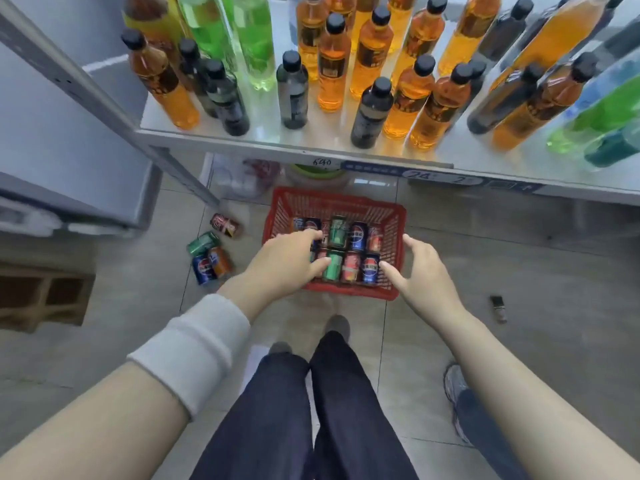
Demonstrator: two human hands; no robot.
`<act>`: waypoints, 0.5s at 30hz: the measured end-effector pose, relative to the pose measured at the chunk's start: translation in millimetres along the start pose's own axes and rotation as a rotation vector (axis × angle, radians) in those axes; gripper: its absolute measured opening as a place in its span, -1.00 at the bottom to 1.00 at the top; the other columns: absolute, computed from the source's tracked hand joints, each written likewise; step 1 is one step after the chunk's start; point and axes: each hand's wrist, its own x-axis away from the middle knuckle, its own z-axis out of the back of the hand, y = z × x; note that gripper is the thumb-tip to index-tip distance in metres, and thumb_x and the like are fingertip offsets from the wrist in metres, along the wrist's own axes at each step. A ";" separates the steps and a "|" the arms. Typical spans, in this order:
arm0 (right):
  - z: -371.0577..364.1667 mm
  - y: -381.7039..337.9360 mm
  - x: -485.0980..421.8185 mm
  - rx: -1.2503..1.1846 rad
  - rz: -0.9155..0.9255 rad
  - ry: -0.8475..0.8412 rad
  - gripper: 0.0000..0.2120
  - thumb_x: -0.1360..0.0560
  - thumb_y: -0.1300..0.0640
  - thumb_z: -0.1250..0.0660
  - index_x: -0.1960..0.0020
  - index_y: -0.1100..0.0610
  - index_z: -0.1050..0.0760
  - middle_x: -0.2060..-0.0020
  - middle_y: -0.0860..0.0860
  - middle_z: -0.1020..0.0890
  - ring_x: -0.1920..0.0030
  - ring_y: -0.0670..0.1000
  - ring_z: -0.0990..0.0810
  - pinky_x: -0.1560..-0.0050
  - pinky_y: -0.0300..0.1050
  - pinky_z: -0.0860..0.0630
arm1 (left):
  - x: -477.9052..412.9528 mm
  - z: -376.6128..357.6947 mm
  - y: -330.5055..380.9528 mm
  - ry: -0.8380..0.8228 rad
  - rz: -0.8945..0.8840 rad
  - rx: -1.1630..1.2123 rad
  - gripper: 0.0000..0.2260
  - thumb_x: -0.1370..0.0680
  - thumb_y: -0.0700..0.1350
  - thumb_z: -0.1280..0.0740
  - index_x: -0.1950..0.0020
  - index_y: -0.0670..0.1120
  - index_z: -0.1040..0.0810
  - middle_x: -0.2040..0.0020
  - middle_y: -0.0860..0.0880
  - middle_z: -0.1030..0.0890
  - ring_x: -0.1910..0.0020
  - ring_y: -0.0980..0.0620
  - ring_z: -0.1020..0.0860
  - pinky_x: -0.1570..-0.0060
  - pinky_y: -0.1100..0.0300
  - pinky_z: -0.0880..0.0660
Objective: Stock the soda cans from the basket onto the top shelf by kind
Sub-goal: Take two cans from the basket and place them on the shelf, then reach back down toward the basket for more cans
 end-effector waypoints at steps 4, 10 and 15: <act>-75.1 51.9 -74.0 -0.060 -0.114 -0.123 -0.36 -0.49 -0.06 -0.31 -0.46 0.15 -0.18 -0.41 0.06 -0.33 -0.41 0.02 -0.29 -0.32 -0.16 -0.25 | -66.1 -95.2 -49.4 -0.135 0.128 0.210 -0.54 -0.55 0.08 -0.23 -0.42 -0.02 -0.28 -0.37 -0.01 -0.42 -0.33 -0.01 -0.41 -0.28 0.04 -0.38; -214.2 128.1 -236.9 -0.051 -0.215 -0.253 -0.42 -0.46 -0.11 -0.34 -0.34 0.23 -0.37 -0.23 0.14 -0.53 -0.24 0.14 -0.49 -0.05 -0.17 -0.37 | -218.9 -238.7 -123.9 -0.256 0.190 0.256 -0.57 -0.56 0.02 -0.26 -0.38 -0.11 -0.34 -0.30 -0.11 -0.49 -0.27 -0.08 -0.46 -0.19 0.13 -0.40; -293.0 146.1 -367.5 0.077 -0.192 -0.212 -0.46 -0.52 -0.13 -0.24 -0.19 0.36 -0.42 -0.15 0.29 -0.54 -0.15 0.21 -0.51 0.16 -0.11 -0.31 | -346.6 -300.2 -163.7 -0.267 0.188 0.280 -0.61 -0.55 -0.03 -0.28 -0.31 -0.20 -0.37 -0.20 -0.18 -0.56 -0.20 -0.13 -0.49 0.01 0.20 -0.32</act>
